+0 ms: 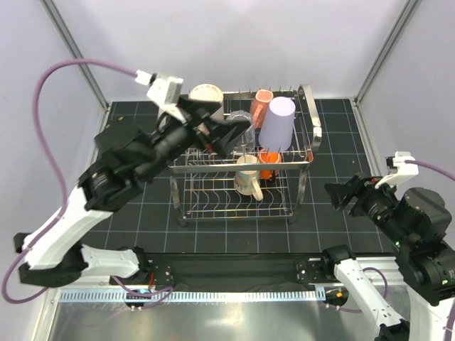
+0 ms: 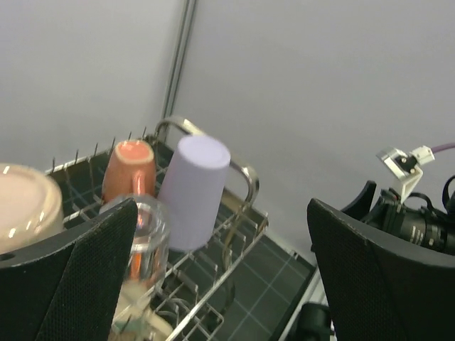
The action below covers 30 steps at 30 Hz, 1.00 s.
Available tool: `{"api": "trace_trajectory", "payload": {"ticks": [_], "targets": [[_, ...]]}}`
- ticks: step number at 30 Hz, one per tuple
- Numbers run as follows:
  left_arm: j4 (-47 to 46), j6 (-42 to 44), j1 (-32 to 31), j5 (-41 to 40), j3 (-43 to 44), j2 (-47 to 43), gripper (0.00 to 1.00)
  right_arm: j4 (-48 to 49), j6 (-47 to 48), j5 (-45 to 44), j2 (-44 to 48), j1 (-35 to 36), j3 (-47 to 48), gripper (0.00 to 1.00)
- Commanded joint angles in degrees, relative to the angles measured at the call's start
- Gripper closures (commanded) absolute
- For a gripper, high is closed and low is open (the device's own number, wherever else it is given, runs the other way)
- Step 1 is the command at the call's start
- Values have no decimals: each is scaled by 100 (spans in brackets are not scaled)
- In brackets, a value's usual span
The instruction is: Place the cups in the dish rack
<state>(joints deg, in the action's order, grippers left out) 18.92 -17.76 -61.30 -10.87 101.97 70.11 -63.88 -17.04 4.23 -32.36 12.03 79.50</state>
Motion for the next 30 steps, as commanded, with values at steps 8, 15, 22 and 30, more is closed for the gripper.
{"api": "trace_trajectory", "payload": {"ticks": [8,15,22,30], "targets": [[366,-772,30,-1258,-2978,-3165,3,-55,-221,955,949,10,-1717,16],[1560,-913,30,-2375,-3544,-4179,3,279,-563,1528,1328,10,-2825,6],[1897,-1440,30,-2990,-4369,-5216,3,332,-731,1326,1539,18,-3037,0],[2247,-1942,30,-3483,-5168,-6270,2,620,-757,1194,1829,10,-3520,0]]}}
